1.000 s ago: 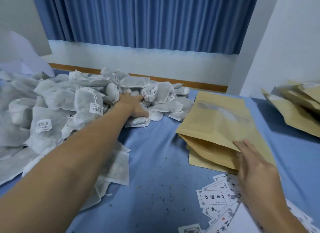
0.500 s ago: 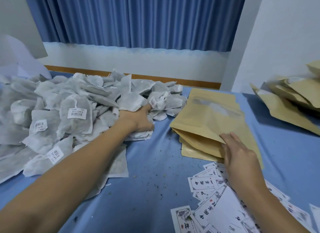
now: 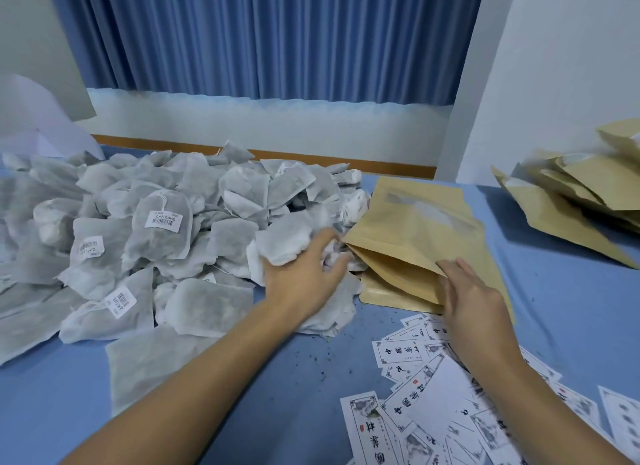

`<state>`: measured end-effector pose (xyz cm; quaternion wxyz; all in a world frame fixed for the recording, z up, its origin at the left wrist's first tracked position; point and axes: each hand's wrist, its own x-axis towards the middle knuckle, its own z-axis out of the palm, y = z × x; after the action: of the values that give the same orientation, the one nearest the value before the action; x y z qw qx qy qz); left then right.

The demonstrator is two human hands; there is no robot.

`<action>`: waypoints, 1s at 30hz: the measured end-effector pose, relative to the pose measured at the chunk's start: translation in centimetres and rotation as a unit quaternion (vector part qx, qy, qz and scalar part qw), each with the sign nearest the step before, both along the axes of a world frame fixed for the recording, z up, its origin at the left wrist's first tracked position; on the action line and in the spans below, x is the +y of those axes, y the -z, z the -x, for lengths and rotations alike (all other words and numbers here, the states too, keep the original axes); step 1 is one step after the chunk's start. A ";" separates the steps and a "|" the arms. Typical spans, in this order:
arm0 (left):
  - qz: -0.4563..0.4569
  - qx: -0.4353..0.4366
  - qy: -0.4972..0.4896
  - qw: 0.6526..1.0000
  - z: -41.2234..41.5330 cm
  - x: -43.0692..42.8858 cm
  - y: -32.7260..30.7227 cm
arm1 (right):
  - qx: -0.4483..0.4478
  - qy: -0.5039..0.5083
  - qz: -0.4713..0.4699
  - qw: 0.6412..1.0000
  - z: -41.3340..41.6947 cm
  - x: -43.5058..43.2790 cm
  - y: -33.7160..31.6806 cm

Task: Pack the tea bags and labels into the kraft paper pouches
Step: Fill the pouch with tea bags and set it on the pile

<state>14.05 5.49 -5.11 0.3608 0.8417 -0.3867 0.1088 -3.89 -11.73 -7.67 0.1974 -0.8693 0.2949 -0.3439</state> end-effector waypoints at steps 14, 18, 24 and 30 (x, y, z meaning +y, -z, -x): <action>-0.024 -0.235 0.209 0.949 8.1 -2.0 -0.7 | -0.017 0.022 0.005 1.000 0.6 0.3 -0.6; -0.111 -0.136 0.210 0.962 8.8 -3.7 -0.9 | -0.043 0.009 -0.010 0.999 0.8 0.4 -0.8; -0.070 0.281 0.328 0.899 9.0 -5.5 -1.3 | -0.060 0.004 -0.017 0.998 0.9 0.3 -0.9; 0.144 0.591 0.262 0.749 6.5 -8.8 -3.0 | -0.069 -0.015 -0.009 0.997 0.9 0.9 -1.2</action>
<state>7.60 -3.29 -2.11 0.6487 0.5416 -0.2808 -0.4549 -4.75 -10.86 -6.43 0.2298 -0.8461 0.2707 -0.3974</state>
